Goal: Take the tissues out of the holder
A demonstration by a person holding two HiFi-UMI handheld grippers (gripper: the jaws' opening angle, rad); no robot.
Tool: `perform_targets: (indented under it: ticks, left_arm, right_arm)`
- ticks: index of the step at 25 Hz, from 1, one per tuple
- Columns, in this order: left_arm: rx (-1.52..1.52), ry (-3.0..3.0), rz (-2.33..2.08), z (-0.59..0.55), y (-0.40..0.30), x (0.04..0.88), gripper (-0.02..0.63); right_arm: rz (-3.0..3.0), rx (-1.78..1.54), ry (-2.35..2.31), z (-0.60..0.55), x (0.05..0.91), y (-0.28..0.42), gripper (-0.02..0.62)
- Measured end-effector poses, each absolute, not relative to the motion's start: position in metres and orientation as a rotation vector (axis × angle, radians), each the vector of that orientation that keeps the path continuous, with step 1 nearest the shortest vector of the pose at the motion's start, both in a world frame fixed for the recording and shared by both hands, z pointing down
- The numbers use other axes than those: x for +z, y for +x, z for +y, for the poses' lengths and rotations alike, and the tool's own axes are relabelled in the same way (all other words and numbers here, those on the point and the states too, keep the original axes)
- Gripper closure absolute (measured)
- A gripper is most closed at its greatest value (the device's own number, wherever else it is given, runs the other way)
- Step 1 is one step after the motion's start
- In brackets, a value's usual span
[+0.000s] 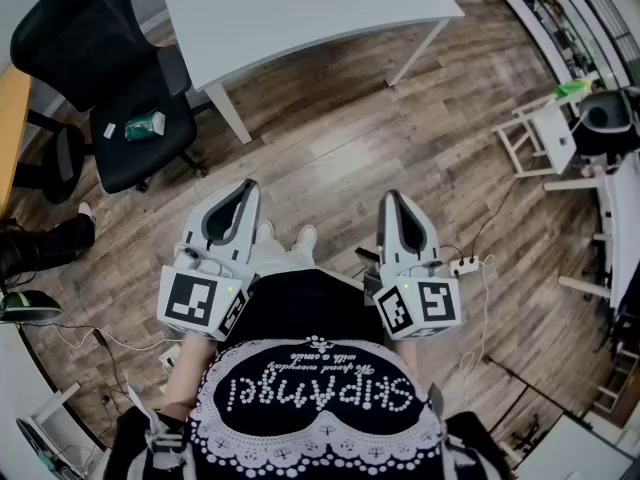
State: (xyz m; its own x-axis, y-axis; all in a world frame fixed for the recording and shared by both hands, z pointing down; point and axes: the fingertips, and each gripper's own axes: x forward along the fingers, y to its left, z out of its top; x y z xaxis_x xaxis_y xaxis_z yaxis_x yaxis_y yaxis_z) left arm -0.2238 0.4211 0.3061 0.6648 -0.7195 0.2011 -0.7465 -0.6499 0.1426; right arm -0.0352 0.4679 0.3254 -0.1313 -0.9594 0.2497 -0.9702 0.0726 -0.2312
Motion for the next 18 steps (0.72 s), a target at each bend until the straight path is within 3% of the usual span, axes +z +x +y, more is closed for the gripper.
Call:
perform_targets:
  ticks: [18]
  left_arm:
    - [0.178,2.675,-1.218,0.425,-0.21,0.301,0.575]
  right_arm:
    - [-2.281,0.492,2.031,0.473,0.323,-0.021,0.561]
